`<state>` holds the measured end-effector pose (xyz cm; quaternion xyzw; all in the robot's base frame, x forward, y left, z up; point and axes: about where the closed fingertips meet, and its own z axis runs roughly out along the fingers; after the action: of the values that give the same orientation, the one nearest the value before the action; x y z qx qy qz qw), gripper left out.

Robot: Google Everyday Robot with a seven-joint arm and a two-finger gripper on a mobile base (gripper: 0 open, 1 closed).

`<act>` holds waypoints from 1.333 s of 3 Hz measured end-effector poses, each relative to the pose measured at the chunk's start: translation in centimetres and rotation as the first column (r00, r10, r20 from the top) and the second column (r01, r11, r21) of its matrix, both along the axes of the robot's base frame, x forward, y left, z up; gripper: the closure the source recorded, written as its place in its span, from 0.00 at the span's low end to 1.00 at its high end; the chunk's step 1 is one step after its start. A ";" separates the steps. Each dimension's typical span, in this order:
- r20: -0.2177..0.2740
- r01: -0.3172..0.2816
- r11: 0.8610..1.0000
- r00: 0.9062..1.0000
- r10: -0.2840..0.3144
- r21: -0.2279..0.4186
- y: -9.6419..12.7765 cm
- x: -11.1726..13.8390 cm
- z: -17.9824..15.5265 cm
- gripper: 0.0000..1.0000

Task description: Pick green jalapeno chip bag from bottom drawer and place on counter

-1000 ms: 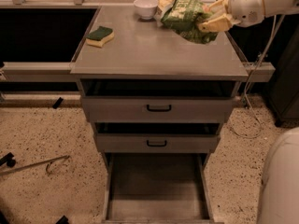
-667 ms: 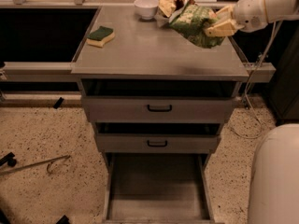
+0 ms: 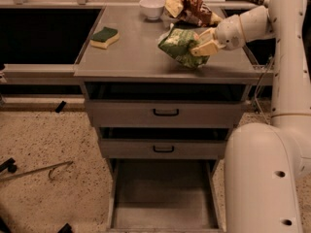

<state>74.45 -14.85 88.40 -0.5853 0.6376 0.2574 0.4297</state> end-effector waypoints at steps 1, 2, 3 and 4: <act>-0.056 -0.068 0.997 0.996 0.070 0.045 3.0 0.2 -2.5 1.00; -0.056 -0.068 0.997 0.996 0.070 0.045 3.0 0.2 -2.5 0.81; -0.056 -0.068 0.997 0.996 0.070 0.045 3.0 0.2 -2.5 0.58; -0.056 -0.068 0.997 0.996 0.070 0.045 3.0 0.2 -2.5 0.35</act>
Offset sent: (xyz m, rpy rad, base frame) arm 0.0021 0.0298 -0.0254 0.0434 0.0577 0.0694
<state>74.64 -11.87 85.94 -0.5899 0.6233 0.3027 0.4146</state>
